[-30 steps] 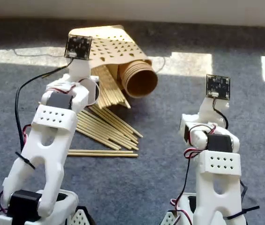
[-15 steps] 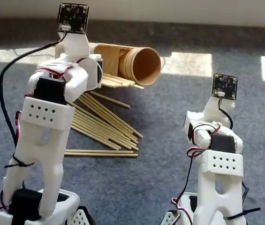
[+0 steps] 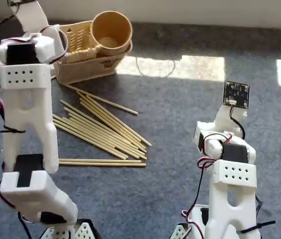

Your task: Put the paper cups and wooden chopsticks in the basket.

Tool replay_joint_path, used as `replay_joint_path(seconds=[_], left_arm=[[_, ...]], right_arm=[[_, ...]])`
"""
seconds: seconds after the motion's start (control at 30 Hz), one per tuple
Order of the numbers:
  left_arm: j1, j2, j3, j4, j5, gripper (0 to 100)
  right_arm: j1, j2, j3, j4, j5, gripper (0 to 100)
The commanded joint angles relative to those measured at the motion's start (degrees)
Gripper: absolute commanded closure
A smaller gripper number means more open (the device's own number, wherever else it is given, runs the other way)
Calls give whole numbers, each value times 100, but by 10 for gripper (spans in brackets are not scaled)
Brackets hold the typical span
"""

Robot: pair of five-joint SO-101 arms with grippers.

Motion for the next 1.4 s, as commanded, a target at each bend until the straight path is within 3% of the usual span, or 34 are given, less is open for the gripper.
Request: replay_joint_path(seconds=[0.0,0.17,0.33,0.43,0.73,1.17,1.37], left_arm=[[-84,505,-743,167,53,993],[-215,1332,-1569,457,26,976],[-189,1798,-2492,1081,35,847],[-180,2079,-2844,1275,18,853],[119,2993,-3345,1327,-677,993],[1007,2905,-4699,2664,-703,993],[1402,2853,-4796,2822,-642,993]], right_arm=[[31,-145,-22,-163,-44,864],[22,-145,-22,-171,-44,864],[22,-136,-13,-171,-44,864],[22,-136,13,-330,-44,864],[22,-136,22,-347,-44,864],[75,-171,22,-347,-44,864],[84,-180,22,-338,-44,864]])
